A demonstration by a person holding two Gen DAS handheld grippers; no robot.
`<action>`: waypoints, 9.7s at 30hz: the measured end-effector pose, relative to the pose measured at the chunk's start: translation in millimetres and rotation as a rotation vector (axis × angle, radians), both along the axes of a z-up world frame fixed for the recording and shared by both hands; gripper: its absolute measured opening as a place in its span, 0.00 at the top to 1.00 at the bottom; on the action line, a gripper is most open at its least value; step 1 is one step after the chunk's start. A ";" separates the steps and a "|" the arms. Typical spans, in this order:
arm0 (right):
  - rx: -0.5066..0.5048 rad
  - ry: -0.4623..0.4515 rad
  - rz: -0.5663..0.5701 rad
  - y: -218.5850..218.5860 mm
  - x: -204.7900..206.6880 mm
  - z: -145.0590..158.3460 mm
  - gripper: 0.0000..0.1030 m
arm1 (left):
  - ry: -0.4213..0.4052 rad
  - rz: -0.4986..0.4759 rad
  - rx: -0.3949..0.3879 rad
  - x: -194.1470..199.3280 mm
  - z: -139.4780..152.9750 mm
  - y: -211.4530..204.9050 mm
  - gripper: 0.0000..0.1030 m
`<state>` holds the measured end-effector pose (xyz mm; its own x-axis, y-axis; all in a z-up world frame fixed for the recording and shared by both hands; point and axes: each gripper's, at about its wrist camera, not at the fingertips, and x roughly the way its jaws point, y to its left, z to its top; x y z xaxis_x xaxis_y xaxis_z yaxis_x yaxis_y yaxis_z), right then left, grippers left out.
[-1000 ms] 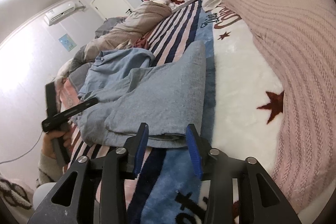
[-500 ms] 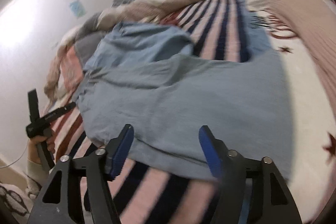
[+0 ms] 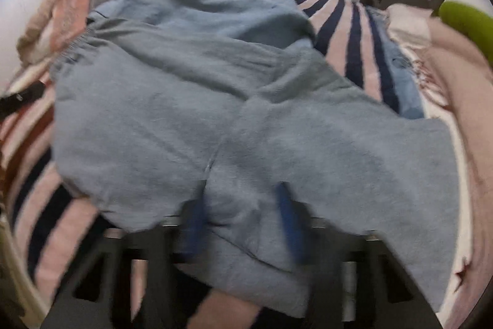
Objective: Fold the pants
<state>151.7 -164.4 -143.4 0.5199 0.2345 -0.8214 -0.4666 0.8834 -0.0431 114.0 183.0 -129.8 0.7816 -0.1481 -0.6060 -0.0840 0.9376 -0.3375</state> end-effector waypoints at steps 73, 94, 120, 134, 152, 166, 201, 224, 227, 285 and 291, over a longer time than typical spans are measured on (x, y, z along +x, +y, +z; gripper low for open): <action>0.551 0.020 -0.138 -140.6 -45.0 77.8 0.48 | -0.284 -0.112 0.056 88.2 145.6 -82.6 0.90; 0.687 -0.037 -0.402 -295.0 -116.5 53.3 0.47 | 0.030 -0.699 0.278 128.6 72.0 -378.1 0.90; 0.637 0.030 -0.290 -212.8 -22.8 40.3 0.39 | 0.005 -0.485 0.186 58.4 66.8 -214.4 0.46; 0.578 0.009 -0.410 -202.2 -6.6 25.2 0.90 | 0.135 -0.485 0.093 35.3 2.4 -186.2 0.83; 0.553 0.060 -0.390 -217.6 -0.9 24.1 0.44 | 0.059 -0.421 0.005 70.8 34.6 -156.8 0.36; 0.548 0.185 -0.264 -192.6 41.8 -16.0 0.41 | 0.198 -0.465 -0.185 137.5 -23.8 -163.0 0.43; 0.465 0.035 -0.047 -36.6 9.0 68.4 0.83 | -0.072 -0.285 0.042 37.6 62.9 -33.5 0.89; 0.476 0.296 0.377 232.8 5.3 51.7 0.83 | 0.091 0.121 0.280 -50.7 47.0 181.7 0.90; 0.506 0.354 0.412 248.9 -0.7 48.2 0.83 | 0.116 0.153 0.292 -55.6 43.2 195.9 0.90; 0.411 -0.423 0.113 -51.0 -101.4 151.7 0.01 | -0.285 0.191 0.390 -68.0 138.9 -157.7 0.04; 0.406 -0.431 0.087 -66.9 -107.0 151.6 0.01 | -0.281 0.189 0.403 -71.4 139.5 -169.3 0.04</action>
